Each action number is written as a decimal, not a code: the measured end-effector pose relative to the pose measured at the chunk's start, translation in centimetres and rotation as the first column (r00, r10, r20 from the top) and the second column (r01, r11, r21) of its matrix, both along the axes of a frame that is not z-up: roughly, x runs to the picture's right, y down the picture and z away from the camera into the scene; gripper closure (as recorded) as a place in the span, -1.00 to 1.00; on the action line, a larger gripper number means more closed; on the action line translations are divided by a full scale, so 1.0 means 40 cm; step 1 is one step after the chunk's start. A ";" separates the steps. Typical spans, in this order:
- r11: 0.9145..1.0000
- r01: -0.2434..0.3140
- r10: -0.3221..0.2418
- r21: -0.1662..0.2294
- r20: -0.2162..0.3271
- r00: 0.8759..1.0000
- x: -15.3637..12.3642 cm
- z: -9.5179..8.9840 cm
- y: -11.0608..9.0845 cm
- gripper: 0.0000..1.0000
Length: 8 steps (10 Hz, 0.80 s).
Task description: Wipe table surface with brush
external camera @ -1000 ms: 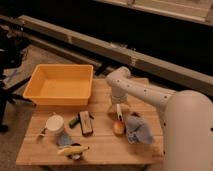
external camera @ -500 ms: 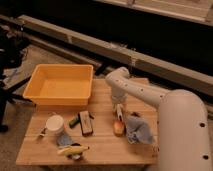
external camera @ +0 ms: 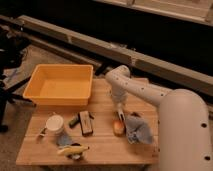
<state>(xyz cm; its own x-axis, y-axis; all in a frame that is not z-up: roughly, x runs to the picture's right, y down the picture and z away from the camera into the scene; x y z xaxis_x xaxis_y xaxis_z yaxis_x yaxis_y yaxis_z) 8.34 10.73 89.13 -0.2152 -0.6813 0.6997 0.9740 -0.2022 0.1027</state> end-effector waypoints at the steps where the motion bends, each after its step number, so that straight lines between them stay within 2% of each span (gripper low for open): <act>1: 1.000 0.010 -0.010 0.007 0.000 1.000 -0.006 -0.015 -0.017 1.00; 5: 0.998 0.064 -0.064 0.017 -0.004 0.998 -0.014 -0.046 -0.084 1.00; 8: 0.996 0.087 -0.086 0.021 -0.022 0.996 0.032 -0.062 -0.129 1.00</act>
